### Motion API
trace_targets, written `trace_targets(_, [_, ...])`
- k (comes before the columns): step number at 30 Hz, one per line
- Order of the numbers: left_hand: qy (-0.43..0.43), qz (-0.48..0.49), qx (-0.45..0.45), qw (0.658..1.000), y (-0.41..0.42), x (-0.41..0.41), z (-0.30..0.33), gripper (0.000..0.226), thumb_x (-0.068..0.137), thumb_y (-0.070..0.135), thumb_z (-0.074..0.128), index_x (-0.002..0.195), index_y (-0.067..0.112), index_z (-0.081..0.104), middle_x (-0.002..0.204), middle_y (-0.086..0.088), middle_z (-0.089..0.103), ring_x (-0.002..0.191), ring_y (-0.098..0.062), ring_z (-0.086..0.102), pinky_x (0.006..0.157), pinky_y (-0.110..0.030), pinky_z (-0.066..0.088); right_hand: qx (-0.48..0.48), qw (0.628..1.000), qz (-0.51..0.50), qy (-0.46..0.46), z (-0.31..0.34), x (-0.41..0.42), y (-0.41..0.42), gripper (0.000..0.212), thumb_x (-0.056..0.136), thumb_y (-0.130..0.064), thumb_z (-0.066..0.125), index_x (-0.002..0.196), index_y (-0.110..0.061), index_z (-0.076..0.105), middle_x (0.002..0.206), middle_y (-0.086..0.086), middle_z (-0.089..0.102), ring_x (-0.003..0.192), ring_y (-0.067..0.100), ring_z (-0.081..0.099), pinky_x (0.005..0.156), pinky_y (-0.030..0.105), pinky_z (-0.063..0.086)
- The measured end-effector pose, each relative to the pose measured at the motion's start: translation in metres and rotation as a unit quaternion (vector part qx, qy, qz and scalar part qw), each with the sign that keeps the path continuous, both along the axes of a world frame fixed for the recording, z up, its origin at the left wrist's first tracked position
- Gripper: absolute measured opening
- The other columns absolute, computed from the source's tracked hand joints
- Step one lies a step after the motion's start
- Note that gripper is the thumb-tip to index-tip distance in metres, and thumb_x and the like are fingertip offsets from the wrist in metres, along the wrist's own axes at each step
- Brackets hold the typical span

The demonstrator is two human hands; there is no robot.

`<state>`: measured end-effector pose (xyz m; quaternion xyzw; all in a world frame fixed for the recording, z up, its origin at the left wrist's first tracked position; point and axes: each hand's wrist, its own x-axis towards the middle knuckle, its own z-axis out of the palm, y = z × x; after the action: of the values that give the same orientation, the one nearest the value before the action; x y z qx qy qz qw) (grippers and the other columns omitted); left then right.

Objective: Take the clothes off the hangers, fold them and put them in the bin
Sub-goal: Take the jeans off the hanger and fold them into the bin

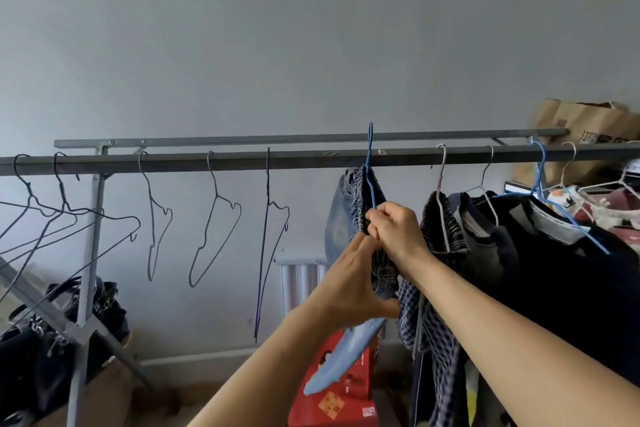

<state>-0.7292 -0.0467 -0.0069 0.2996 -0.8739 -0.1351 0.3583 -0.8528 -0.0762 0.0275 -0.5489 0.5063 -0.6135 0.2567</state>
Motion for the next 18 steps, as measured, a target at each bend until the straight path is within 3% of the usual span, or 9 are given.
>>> trace_targets(3, [-0.003,0.018,-0.039,0.999,0.012,0.007,-0.001,0.054,0.069,0.03,0.081,0.114,0.021,0.054,0.106,0.01,0.048,0.095,-0.007,0.043,0.079,-0.022,0.044,0.029,1.0,0.008,-0.006,0.003,0.002,0.007,0.021,0.091,-0.004,0.051,0.07,-0.002,0.053,0.053,0.006,0.047,0.047,0.015,0.038,0.043,0.024,0.033])
trace_targets(7, [-0.031,0.05,-0.095,0.994,0.038,0.021,-0.002,0.043,0.069,0.025,0.071,0.109,0.024,0.058,0.096,0.016,0.047,0.09,-0.003,0.036,0.067,-0.03,0.044,0.047,0.999,-0.009,0.015,0.004,0.011,0.015,0.03,0.09,-0.007,0.052,0.06,-0.007,0.054,0.05,0.003,0.051,0.045,0.016,0.041,0.049,0.026,0.034])
trace_targets(11, [-0.026,0.045,-0.125,0.991,0.057,0.042,-0.005,0.038,0.067,0.022,0.07,0.103,0.025,0.06,0.092,0.013,0.051,0.086,-0.006,0.036,0.06,-0.037,0.048,0.029,0.999,-0.021,0.02,0.007,0.027,0.033,0.032,0.09,-0.004,0.051,0.058,-0.008,0.051,0.052,0.004,0.051,0.037,0.009,0.034,0.041,0.019,0.03])
trace_targets(18, [-0.029,0.016,-0.16,0.987,0.089,0.079,-0.009,0.038,0.065,0.011,0.066,0.097,0.03,0.059,0.09,0.013,0.052,0.085,-0.008,0.037,0.053,-0.031,0.044,0.051,0.997,-0.053,-0.024,0.019,0.054,0.058,0.033,0.089,0.002,0.048,0.057,-0.008,0.05,0.06,0.011,0.053,0.039,0.013,0.029,0.037,0.02,0.022])
